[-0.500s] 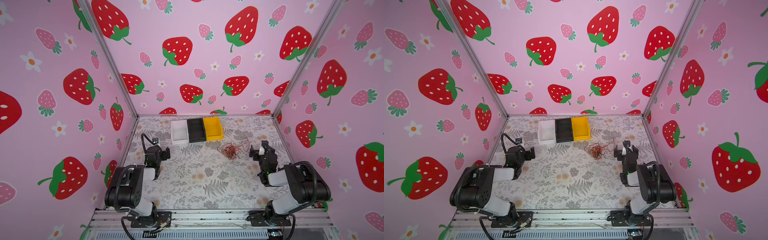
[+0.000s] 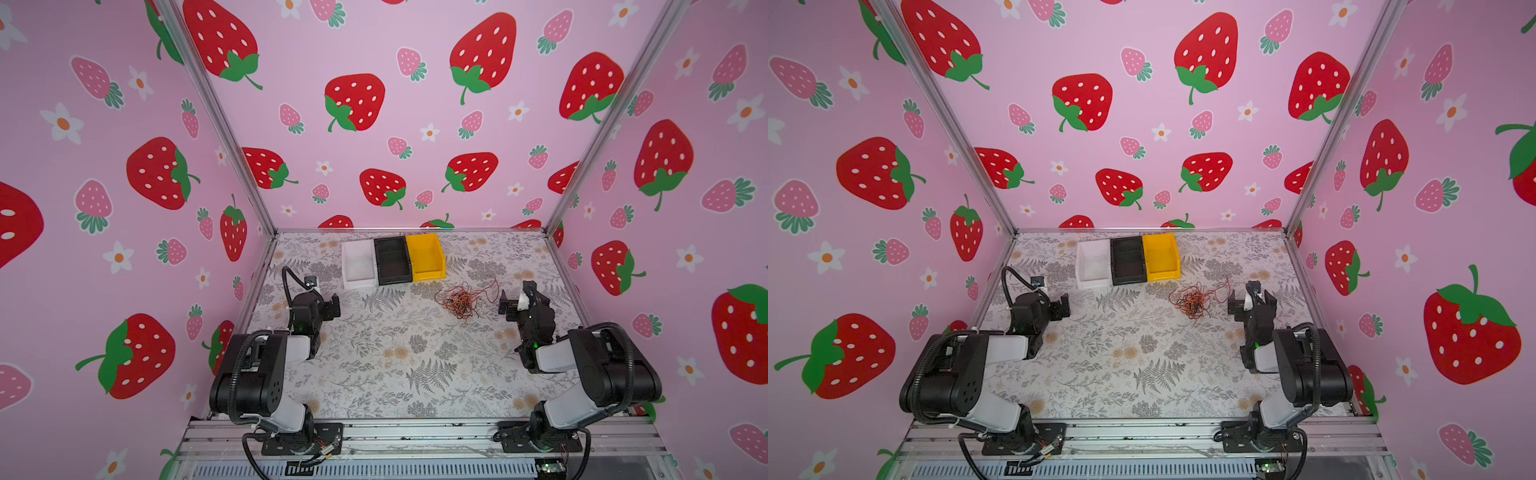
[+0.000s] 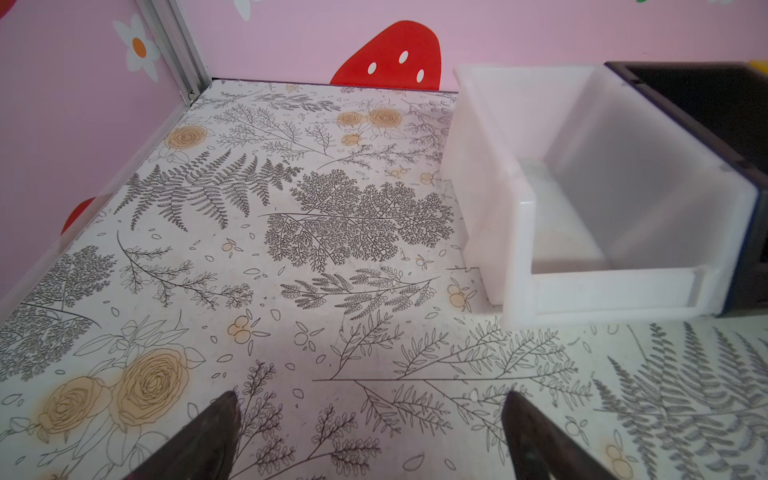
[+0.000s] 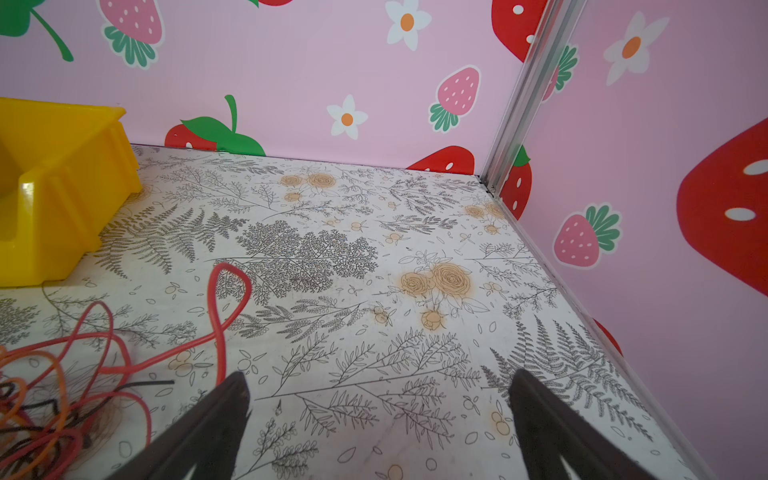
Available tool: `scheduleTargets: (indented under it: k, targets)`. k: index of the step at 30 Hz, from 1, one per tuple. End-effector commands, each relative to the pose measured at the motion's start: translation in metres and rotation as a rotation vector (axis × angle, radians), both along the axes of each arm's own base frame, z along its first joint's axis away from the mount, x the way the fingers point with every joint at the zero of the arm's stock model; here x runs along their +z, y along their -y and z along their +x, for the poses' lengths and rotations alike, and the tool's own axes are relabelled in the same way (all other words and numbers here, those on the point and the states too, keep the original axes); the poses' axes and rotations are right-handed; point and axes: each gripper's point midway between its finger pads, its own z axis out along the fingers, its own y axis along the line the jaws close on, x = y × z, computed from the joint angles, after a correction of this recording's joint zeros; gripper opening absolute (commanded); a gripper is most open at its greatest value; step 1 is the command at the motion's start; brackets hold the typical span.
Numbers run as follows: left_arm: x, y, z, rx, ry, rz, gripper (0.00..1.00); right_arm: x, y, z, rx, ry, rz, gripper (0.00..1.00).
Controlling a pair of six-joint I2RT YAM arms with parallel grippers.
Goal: Untangle the cables
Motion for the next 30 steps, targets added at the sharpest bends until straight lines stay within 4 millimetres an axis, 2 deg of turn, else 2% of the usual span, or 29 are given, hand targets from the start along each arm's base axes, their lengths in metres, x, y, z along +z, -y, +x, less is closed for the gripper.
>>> scheduleTargets:
  k: [1, 16, 20, 26, 28, 30]
  targets:
    - [0.01, -0.001, 0.01, 0.0, 0.029, -0.009, 0.99, 0.008, -0.001, 0.004, 0.003, 0.029, 0.006, 0.99]
    - [0.01, 0.0, 0.01, -0.003, 0.031, -0.008, 0.99, 0.012, 0.001, 0.002, -0.002, 0.041, 0.008, 0.99]
    - [0.016, -0.002, 0.008, 0.008, 0.044, -0.008, 1.0, 0.029, 0.003, -0.002, -0.016, 0.059, 0.012, 0.99]
    - [0.046, -0.009, 0.004, 0.052, 0.035, -0.011, 0.99, 0.067, 0.001, -0.008, -0.007, 0.087, 0.081, 0.99]
    - [0.061, -0.01, 0.001, 0.058, 0.012, -0.016, 0.99, 0.082, -0.009, -0.01, 0.044, 0.08, 0.135, 1.0]
    - [0.076, -0.002, -0.002, 0.016, -0.023, -0.031, 0.99, 0.089, -0.024, -0.011, 0.112, 0.021, 0.197, 0.97]
